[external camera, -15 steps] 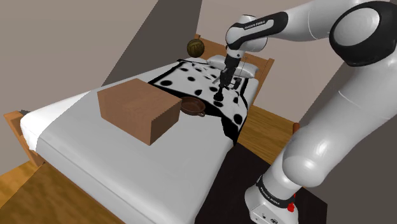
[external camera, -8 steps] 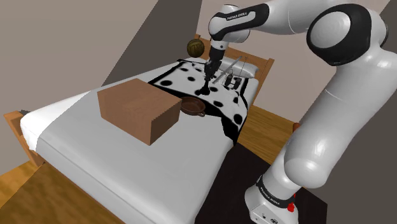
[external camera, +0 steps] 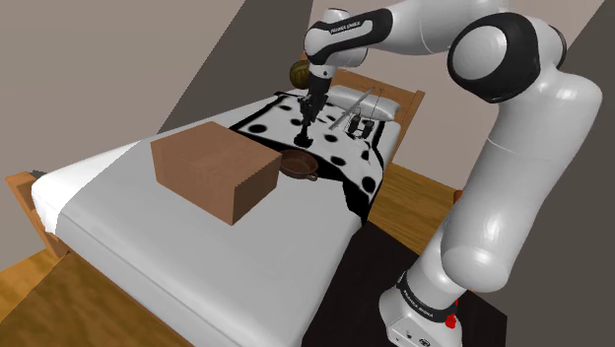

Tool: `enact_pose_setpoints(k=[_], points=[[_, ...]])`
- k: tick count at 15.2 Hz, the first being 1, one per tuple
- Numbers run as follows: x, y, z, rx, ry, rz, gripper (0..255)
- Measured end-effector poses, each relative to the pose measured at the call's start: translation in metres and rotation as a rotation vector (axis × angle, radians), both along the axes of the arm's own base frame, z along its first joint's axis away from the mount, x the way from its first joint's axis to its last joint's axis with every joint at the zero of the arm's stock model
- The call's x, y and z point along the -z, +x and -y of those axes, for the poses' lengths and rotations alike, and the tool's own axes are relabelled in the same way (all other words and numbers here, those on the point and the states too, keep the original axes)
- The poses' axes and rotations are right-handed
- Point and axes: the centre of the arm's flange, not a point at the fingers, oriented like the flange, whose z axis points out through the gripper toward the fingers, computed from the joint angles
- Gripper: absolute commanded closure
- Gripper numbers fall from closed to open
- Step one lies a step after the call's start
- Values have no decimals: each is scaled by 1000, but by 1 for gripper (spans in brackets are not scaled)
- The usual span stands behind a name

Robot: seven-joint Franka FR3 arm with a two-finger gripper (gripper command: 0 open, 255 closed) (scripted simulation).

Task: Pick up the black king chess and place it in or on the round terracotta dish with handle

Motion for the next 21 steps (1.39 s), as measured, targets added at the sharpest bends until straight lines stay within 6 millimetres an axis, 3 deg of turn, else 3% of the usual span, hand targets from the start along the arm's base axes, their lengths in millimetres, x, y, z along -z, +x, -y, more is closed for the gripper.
enact_pose_setpoints(k=[14, 21], points=[[75, 1, -1, 0, 0, 0, 255], [80, 1, -1, 0, 0, 0, 255]])
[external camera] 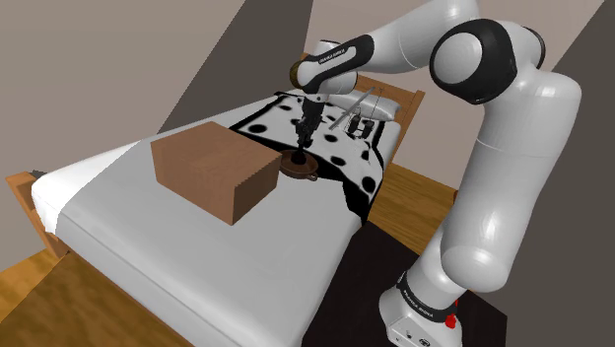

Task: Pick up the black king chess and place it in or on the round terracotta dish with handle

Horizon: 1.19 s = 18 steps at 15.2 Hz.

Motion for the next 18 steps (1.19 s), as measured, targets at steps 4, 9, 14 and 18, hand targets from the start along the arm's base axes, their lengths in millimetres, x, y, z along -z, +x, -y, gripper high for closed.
enact_pose_setpoints(k=[4, 9, 14, 18], points=[[0, 0, 0, 0, 0, 0, 0], [-15, 2, 0, 0, 0, 1, 0], [-49, -2, -1, 0, 0, 1, 0], [-50, -2, -1, 0, 0, 0, 0]])
